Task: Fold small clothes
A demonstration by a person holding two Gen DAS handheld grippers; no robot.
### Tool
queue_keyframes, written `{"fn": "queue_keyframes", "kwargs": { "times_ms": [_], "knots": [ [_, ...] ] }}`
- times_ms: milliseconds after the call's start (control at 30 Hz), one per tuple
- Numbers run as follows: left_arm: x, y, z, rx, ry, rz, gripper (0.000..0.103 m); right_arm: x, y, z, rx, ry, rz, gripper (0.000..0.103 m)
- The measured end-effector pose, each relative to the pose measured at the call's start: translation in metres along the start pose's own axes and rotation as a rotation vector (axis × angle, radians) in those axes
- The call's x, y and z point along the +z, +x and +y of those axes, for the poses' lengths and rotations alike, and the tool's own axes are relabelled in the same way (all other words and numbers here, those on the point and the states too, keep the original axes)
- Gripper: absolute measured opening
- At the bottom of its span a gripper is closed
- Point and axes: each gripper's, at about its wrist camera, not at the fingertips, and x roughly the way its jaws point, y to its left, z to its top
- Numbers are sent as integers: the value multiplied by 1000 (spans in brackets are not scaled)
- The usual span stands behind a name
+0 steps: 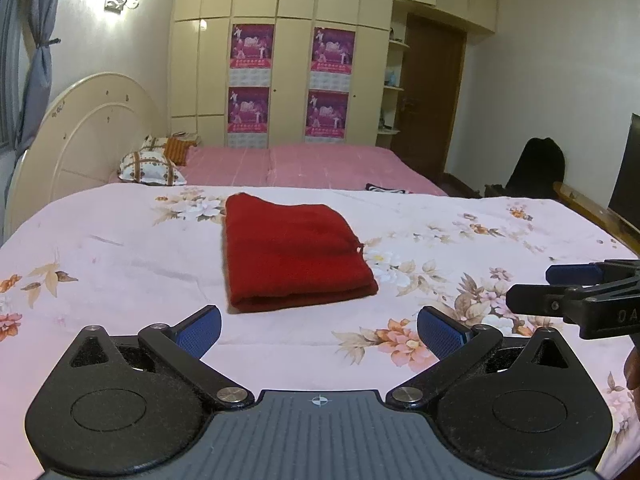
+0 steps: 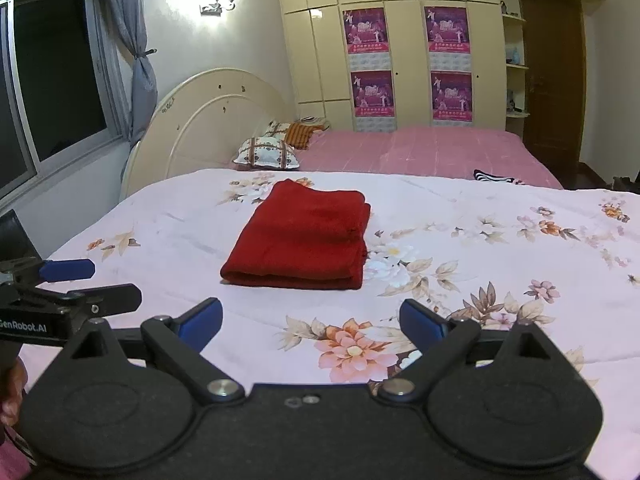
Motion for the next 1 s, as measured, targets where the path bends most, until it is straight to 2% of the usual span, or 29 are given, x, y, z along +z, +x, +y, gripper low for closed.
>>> {"fn": "queue_keyframes", "kwargs": {
  "times_ms": [1000],
  "knots": [
    [-1,-1,-2,-14,-14,2,103,-3,-5,-2,0,12,4,96]
  ]
}}
